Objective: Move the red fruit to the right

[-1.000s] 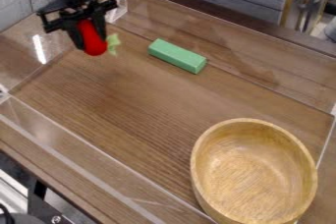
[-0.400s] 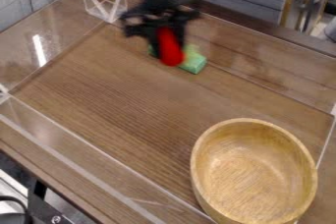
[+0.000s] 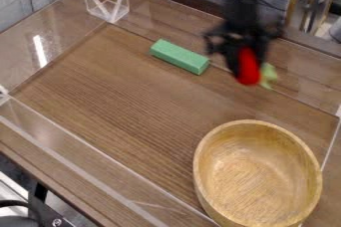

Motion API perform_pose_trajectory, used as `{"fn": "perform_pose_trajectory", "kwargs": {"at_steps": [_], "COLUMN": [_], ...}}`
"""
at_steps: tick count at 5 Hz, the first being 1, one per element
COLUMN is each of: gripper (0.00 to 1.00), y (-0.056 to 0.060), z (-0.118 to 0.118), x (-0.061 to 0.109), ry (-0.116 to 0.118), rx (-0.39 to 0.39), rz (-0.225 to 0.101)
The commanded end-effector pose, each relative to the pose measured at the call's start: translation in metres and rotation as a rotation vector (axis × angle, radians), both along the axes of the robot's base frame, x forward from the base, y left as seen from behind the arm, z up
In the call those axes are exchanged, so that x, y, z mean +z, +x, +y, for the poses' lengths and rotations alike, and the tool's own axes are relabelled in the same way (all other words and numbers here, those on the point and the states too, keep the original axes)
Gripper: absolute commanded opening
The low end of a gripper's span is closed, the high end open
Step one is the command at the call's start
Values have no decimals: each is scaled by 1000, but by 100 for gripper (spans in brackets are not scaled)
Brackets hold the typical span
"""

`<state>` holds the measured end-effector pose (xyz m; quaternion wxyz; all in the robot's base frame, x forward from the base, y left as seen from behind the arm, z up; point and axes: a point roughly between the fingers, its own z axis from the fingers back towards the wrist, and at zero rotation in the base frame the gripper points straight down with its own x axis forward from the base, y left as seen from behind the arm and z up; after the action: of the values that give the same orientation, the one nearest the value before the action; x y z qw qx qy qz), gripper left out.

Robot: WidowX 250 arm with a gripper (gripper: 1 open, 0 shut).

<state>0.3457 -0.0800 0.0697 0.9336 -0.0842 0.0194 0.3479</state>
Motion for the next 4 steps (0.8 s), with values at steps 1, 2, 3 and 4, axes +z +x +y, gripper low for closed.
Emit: {"fn": "perform_pose_trajectory", "kwargs": {"at_steps": [1,2,3,4], "gripper": [0,0,0,0], "y": [20,24,27,28], "z": [-22,-30,-23,-16], "x": [15,12,-4,-20], "ry": [-9,-2,-3,-10], "rx": [21,52,-5,-78], "rz": [-60,-59,-60,-59]}}
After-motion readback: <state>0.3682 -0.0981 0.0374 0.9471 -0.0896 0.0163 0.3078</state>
